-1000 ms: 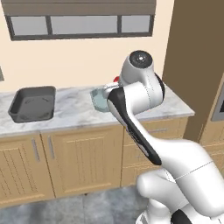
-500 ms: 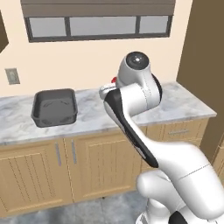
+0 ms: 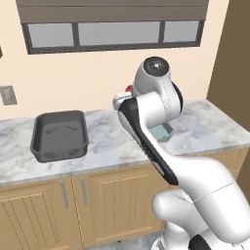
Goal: Place one tomato and one steak in each tupperware on the nearby counter, to pack two identical lunches.
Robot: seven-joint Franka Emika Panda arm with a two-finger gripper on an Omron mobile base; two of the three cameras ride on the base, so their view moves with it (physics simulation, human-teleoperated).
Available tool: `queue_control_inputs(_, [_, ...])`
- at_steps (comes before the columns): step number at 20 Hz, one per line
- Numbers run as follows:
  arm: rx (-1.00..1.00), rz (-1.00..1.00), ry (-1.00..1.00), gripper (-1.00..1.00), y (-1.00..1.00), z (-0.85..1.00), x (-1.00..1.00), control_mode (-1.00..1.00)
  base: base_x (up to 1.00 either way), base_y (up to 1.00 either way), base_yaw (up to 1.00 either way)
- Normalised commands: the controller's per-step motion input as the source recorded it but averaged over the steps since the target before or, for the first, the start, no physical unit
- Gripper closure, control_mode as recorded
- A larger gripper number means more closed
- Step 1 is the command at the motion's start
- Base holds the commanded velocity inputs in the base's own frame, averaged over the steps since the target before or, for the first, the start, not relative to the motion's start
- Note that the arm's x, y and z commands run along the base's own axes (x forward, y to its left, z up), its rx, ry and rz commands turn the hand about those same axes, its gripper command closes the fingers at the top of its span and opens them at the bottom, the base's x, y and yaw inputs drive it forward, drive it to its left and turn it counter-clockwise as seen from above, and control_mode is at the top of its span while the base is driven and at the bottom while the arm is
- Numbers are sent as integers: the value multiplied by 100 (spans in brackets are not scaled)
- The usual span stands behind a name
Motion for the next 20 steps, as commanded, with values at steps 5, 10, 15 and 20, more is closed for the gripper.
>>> queue_control_inputs(5, [0, 0, 0, 100, 0, 0, 0, 100, 64, -24, 0])
queue_control_inputs(10, [0, 0, 0, 100, 0, 0, 0, 100, 55, -32, 0])
queue_control_inputs(15, [0, 0, 0, 100, -8, -3, 0, -100, 15, -27, 0])
queue_control_inputs(20, [0, -1, 0, 100, -47, -26, 5, -100, 0, 0, 0])
